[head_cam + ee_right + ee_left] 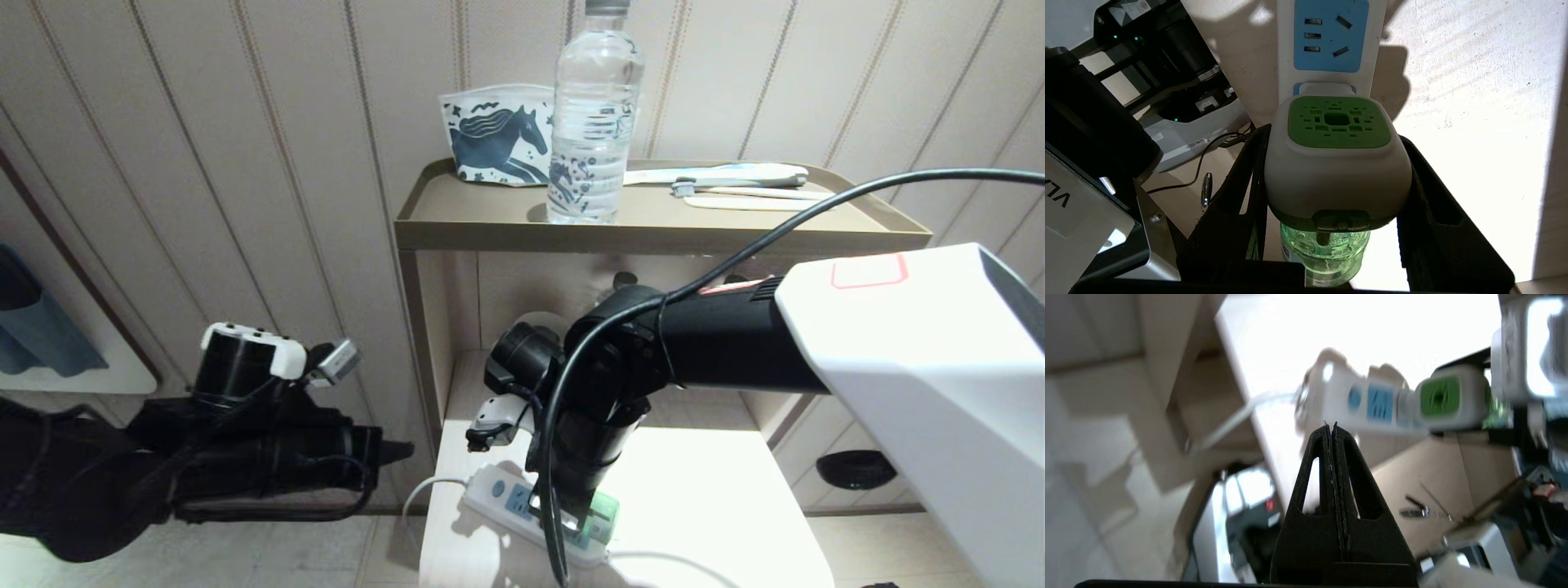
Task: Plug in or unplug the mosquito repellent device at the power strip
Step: Hold the socket with your left hand and unplug it with your right hand
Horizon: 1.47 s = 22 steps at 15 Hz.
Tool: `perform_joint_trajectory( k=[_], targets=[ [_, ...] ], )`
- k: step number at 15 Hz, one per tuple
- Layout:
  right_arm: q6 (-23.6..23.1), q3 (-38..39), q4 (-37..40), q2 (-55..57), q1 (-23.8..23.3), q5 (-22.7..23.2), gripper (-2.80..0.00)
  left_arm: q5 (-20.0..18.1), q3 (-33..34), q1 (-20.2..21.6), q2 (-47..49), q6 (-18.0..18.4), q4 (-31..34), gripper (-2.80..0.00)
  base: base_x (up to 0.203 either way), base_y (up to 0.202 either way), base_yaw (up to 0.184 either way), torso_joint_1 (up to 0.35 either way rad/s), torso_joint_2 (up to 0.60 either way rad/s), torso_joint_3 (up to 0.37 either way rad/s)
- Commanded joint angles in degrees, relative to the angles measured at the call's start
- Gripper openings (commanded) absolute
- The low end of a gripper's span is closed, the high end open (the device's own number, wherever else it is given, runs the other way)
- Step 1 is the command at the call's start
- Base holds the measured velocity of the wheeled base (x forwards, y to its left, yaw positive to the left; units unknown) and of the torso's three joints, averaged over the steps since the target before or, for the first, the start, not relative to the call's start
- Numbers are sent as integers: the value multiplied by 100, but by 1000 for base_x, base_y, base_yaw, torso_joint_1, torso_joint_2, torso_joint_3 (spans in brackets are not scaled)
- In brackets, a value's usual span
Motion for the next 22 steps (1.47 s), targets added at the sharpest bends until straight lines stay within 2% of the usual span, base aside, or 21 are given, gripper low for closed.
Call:
perform_joint_trajectory(
  k=[1, 2, 4, 6, 7, 8, 11, 15, 22],
  targets=[
    [52, 15, 50, -45, -3, 11, -280, -23, -354, -237, 805, -60, -383, -280, 0, 0, 0, 0, 0, 0],
    [59, 22, 34, -111, -13, 30, -280, -29, -501, -275, 839, -194, -415, -280, 0, 0, 0, 0, 0, 0],
    [79, 33, 32, -249, -82, 383, -280, -69, -590, -281, 863, -641, -802, -280, 0, 0, 0, 0, 0, 0],
    [87, 177, -93, -347, -245, 737, -280, -59, -564, -317, 1047, -1248, -1554, -280, 0, 0, 0, 0, 0, 0],
    [91, 349, -299, -400, -264, 816, -280, -32, -523, -386, 1227, -1414, -1881, -280, 0, 0, 0, 0, 0, 0],
    [94, 564, -514, -476, -274, 869, -280, -13, -452, -435, 1358, -1477, -2078, -280, 0, 0, 0, 0, 0, 0],
    [98, 1141, -1168, -727, -328, 1161, -280, 0, -399, -439, 1445, -1480, -2125, -280, 0, 0, 0, 0, 0, 0],
    [96, 1184, -1302, -709, -328, 1146, -280, 61, -275, -448, 1436, -1332, -2063, -280, 0, 0, 0, 0, 0, 0],
    [105, 1413, -1752, -715, -328, 1244, -280, 44, -231, -553, 1542, -1392, -2125, -280, 0, 0, 0, 0, 0, 0]
  ],
)
